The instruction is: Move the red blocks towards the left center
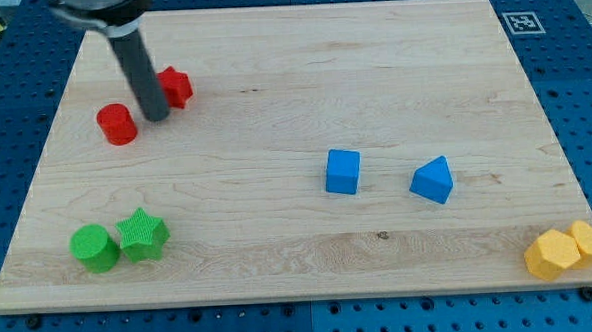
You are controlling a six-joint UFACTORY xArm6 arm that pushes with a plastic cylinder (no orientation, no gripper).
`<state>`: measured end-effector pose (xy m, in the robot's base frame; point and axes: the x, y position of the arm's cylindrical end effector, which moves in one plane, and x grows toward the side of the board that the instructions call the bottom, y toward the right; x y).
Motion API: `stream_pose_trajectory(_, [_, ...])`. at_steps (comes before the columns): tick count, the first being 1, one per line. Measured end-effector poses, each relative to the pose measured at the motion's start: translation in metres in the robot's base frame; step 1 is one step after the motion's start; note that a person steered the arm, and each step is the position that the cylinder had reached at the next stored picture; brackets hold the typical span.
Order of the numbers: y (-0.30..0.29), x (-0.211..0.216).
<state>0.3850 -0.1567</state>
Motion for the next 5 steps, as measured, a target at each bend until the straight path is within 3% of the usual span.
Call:
stream_pose_trajectory(2, [0.092, -0.054])
stream_pose_trajectory(3, [0.091, -0.072])
stream_pose_trajectory(4, [0.063, -0.067])
stream_pose_trajectory(5, [-0.002, -0.036])
